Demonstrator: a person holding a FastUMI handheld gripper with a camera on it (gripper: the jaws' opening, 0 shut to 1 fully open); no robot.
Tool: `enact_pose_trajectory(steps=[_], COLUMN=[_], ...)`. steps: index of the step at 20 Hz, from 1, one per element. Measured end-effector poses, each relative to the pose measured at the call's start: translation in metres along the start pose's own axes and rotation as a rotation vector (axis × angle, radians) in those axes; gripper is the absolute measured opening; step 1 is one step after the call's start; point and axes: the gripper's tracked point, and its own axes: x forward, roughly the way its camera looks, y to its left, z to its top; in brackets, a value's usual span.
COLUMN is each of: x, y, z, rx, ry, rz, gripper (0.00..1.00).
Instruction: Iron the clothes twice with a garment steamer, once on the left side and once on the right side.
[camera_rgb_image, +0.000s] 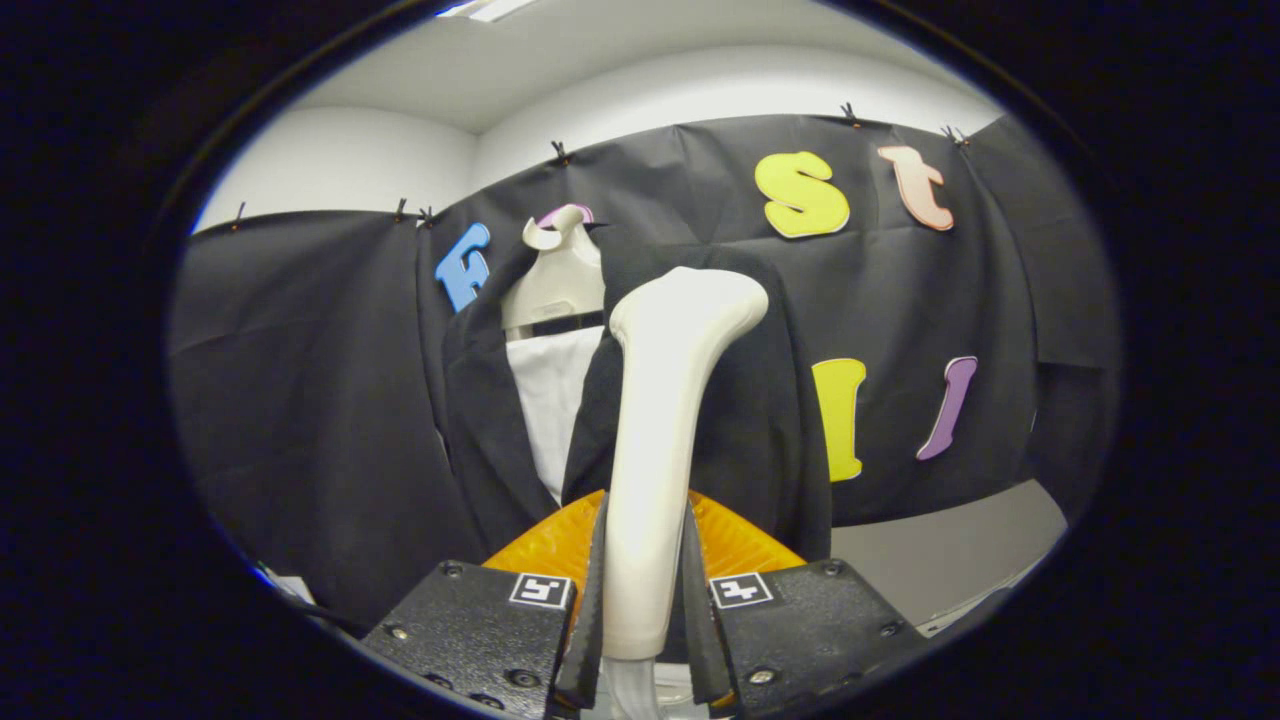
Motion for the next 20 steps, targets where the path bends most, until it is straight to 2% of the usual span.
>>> enact_pose_trajectory(steps=[20], x=[-0.010], y=[-0.033], z=[-0.097], rx=[0.015], ry=[0.191], rz=[-0.003], gripper=[0.37])
